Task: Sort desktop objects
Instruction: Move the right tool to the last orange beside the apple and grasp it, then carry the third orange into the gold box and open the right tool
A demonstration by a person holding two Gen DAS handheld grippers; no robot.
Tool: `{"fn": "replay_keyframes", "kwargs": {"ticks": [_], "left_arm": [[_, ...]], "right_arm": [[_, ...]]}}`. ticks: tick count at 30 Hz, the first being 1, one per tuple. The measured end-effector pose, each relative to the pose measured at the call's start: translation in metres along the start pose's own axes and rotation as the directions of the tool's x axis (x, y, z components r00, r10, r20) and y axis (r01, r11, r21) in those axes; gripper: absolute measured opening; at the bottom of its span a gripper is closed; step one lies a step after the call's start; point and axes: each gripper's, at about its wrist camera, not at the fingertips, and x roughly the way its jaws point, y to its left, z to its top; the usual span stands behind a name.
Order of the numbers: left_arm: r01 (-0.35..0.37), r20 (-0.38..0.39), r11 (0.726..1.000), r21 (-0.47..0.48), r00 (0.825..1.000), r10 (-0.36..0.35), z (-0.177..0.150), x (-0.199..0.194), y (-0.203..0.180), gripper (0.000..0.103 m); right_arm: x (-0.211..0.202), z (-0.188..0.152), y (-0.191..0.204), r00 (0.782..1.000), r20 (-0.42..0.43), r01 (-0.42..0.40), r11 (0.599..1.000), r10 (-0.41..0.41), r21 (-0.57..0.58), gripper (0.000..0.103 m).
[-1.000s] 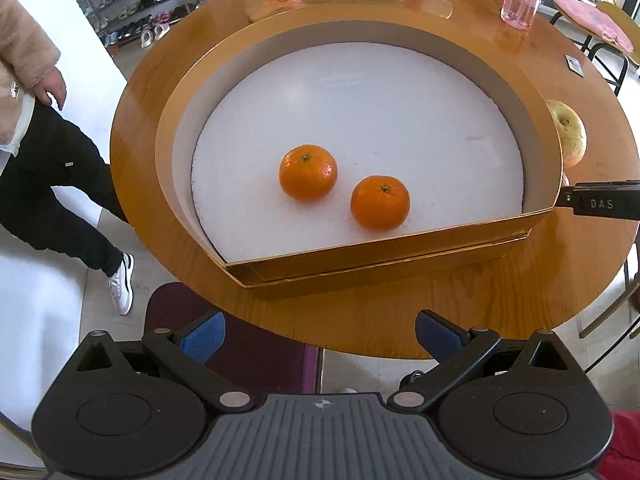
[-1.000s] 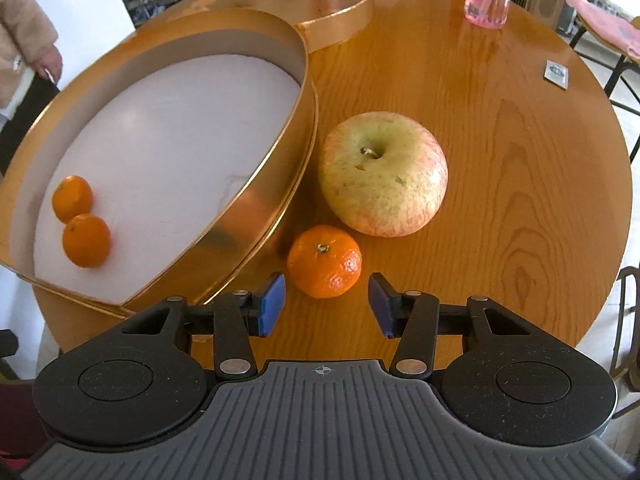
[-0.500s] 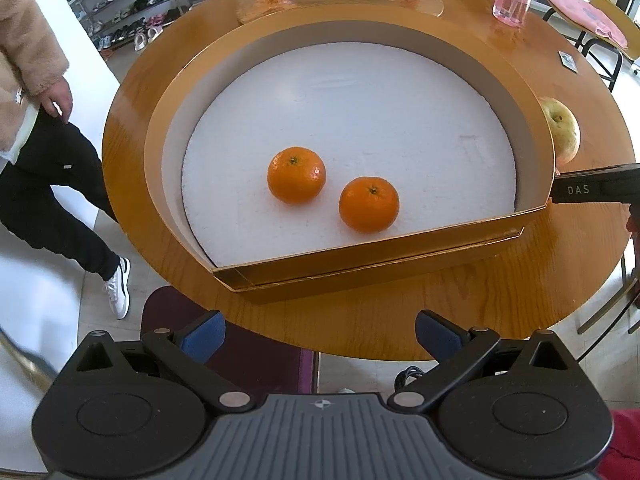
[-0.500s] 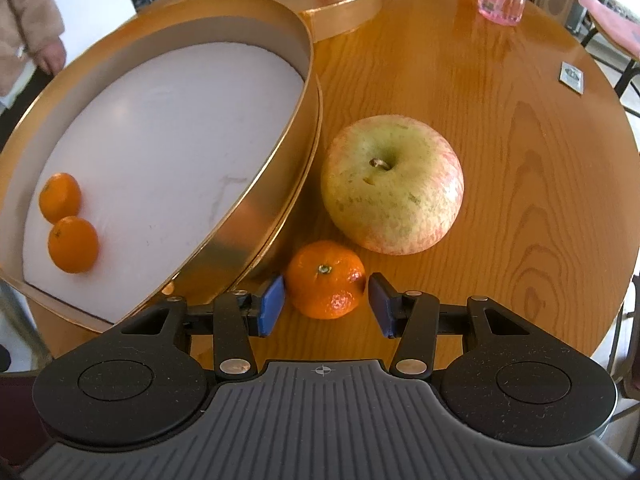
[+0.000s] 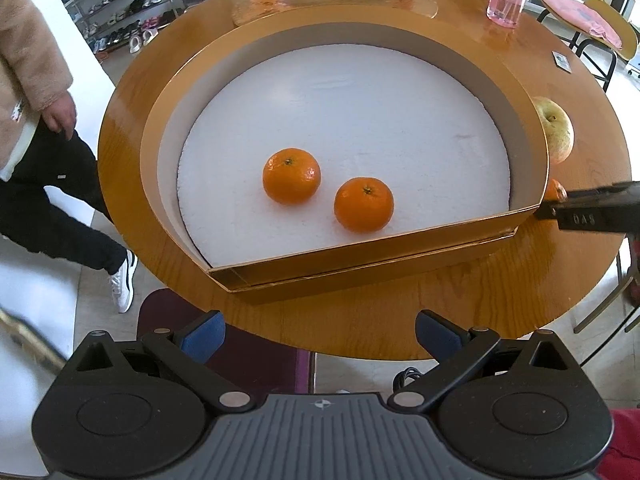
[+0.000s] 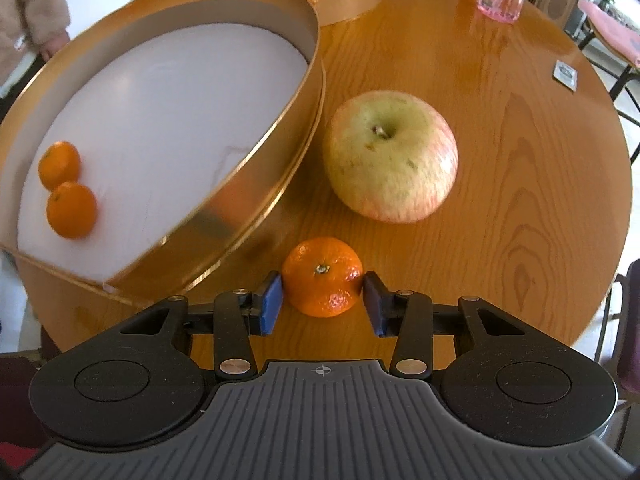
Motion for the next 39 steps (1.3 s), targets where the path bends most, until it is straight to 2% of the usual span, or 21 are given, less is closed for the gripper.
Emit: {"fn": "replay_keyframes", "kwargs": {"ticks": [6, 10, 13, 15, 17, 19, 25, 29, 32, 39], "left_arm": [[0.023, -0.008, 1.0, -0.001, 1.0, -0.023, 0.001, 0.005, 0.002, 0.101], [0.039, -0.006, 0.999, 0.0, 0.999, -0.039, 0.002, 0.007, 0.002, 0.101], [0.049, -0.002, 0.999, -0.002, 0.999, -0.049, 0.004, 0.008, 0.004, 0.101], [0.052, -0.001, 0.999, -0.005, 0.999, -0.052, 0.004, 0.009, 0.007, 0.101], [0.053, -0.002, 0.998, -0.014, 0.999, -0.053, 0.005, 0.01, 0.01, 0.101], [0.05, -0.005, 0.998, -0.026, 0.999, -0.05, 0.004, 0.011, 0.015, 0.101], [0.024, -0.024, 0.997, -0.069, 0.999, -0.026, -0.002, 0.014, 0.035, 0.101], [0.007, -0.039, 0.995, -0.099, 0.999, -0.011, -0.006, 0.015, 0.045, 0.101], [-0.003, -0.042, 0.994, -0.111, 0.999, -0.001, -0.01, 0.015, 0.05, 0.101], [-0.014, -0.049, 0.991, -0.136, 0.999, 0.007, -0.013, 0.018, 0.058, 0.101]], "right_arm": [[-0.019, -0.015, -0.009, 1.0, -0.014, 0.024, 0.998, -0.023, 0.059, 0.044], [-0.057, -0.006, -0.017, 0.998, 0.058, 0.016, 0.991, -0.023, 0.129, 0.044], [-0.09, 0.014, -0.009, 0.989, 0.144, 0.007, 0.993, -0.024, 0.117, 0.044], [-0.104, 0.027, 0.002, 0.983, 0.184, -0.021, 0.995, 0.004, 0.094, 0.044], [-0.107, 0.04, 0.017, 0.98, 0.189, -0.07, 0.995, 0.057, 0.065, 0.044], [-0.093, 0.051, 0.035, 0.983, 0.151, -0.113, 0.993, 0.107, 0.029, 0.044], [-0.03, 0.071, 0.086, 0.988, 0.007, -0.155, 0.987, 0.156, -0.048, 0.044], [-0.009, 0.081, 0.118, 0.985, -0.013, -0.17, 0.977, 0.17, -0.125, 0.044], [0.005, 0.086, 0.137, 0.989, -0.025, -0.151, 0.976, 0.149, -0.154, 0.044], [0.01, 0.087, 0.149, 0.987, -0.022, -0.159, 0.974, 0.158, -0.164, 0.044]]}}
